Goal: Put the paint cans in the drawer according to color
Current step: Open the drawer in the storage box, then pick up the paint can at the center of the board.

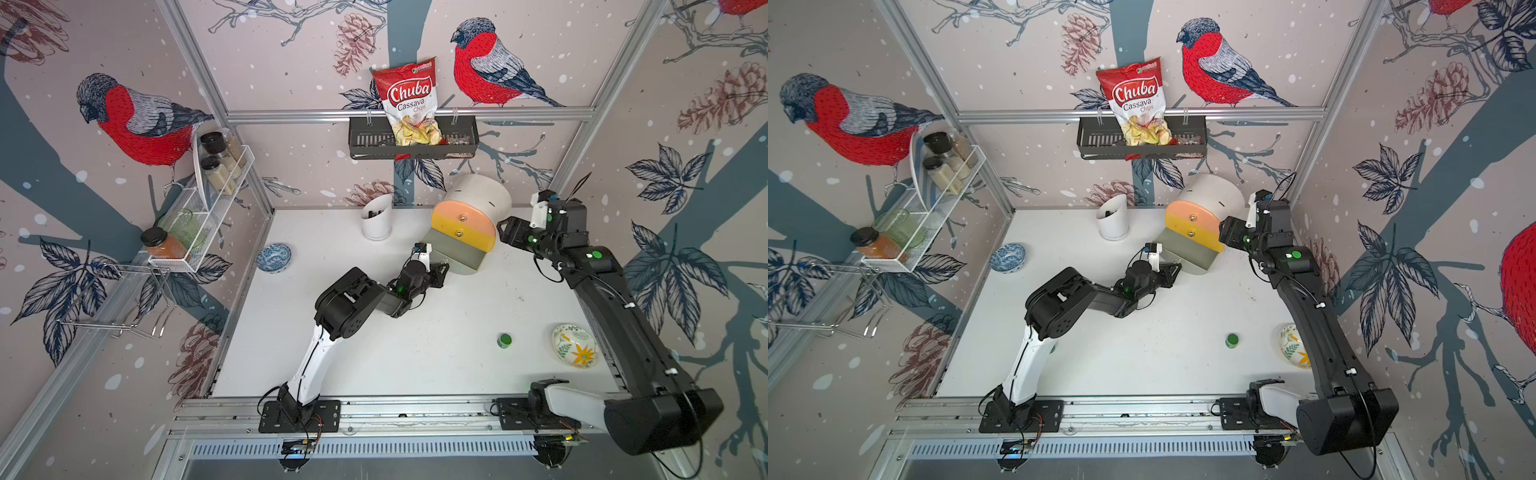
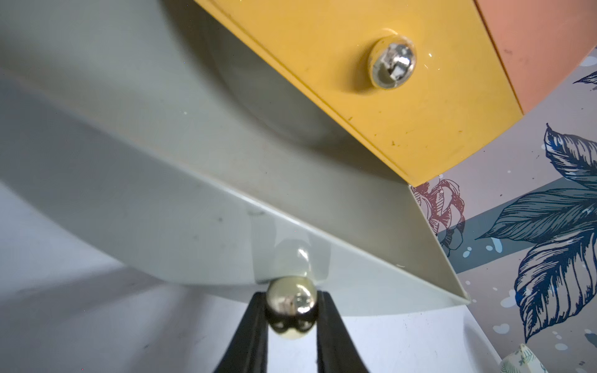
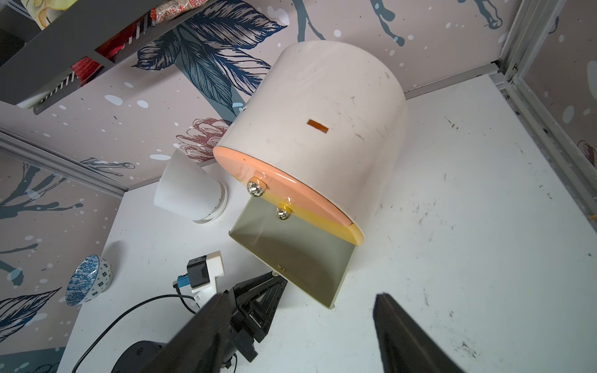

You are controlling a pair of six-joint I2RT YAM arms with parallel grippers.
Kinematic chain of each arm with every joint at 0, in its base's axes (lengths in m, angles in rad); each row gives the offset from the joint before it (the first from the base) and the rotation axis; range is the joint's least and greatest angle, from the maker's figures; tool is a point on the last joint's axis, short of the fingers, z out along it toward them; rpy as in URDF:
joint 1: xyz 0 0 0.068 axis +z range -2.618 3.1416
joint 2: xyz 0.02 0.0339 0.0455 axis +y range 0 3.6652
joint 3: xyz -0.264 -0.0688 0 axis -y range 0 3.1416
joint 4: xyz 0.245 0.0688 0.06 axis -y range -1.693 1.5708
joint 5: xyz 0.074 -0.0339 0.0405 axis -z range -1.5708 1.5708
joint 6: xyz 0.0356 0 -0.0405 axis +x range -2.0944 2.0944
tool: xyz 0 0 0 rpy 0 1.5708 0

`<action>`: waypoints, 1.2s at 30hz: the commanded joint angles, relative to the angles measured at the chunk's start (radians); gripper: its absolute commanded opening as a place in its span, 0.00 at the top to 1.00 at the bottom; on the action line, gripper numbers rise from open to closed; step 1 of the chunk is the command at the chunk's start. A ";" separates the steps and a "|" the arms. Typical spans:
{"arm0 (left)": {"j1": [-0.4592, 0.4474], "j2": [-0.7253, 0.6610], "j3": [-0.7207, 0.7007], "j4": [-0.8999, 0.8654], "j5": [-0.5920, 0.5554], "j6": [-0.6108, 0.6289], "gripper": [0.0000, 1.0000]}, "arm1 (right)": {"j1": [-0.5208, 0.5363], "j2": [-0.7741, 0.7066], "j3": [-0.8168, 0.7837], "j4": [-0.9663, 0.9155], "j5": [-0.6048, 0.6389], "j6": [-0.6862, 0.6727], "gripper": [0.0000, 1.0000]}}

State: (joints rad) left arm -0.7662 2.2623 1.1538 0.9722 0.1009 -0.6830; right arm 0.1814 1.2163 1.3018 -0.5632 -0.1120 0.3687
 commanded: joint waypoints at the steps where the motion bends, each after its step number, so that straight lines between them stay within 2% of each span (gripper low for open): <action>1: 0.002 -0.016 -0.011 0.045 0.001 0.005 0.79 | 0.002 -0.010 -0.003 -0.023 0.000 0.002 0.26; 12: 0.007 -0.024 -0.039 0.065 0.008 -0.001 0.77 | 0.004 -0.026 -0.011 -0.042 0.005 0.007 0.25; 16: 0.007 -0.038 -0.047 0.060 0.004 0.010 0.54 | 0.004 -0.039 -0.019 -0.103 0.041 0.036 0.25; 18: 0.007 -0.060 -0.063 0.059 -0.003 0.018 0.46 | 0.006 -0.057 -0.039 -0.125 0.041 0.056 0.25; 23: 0.007 -0.158 -0.148 0.056 -0.005 0.051 0.39 | 0.032 -0.126 -0.123 -0.191 0.058 0.110 0.26; 29: 0.011 -0.324 -0.331 0.011 -0.029 0.060 0.39 | 0.122 -0.187 -0.242 -0.279 0.062 0.198 0.27; 33: 0.006 -0.481 -0.378 -0.159 -0.088 0.104 0.40 | 0.186 -0.172 -0.261 -0.364 0.117 0.236 0.25; 36: -0.016 -0.588 -0.392 -0.287 -0.127 0.145 0.40 | 0.207 -0.197 -0.352 -0.343 0.132 0.331 0.25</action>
State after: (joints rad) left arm -0.7647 1.7348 0.7734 0.8192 0.0223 -0.5941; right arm 0.3725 1.0359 0.9985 -0.8654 -0.0257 0.5953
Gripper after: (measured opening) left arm 0.601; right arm 0.750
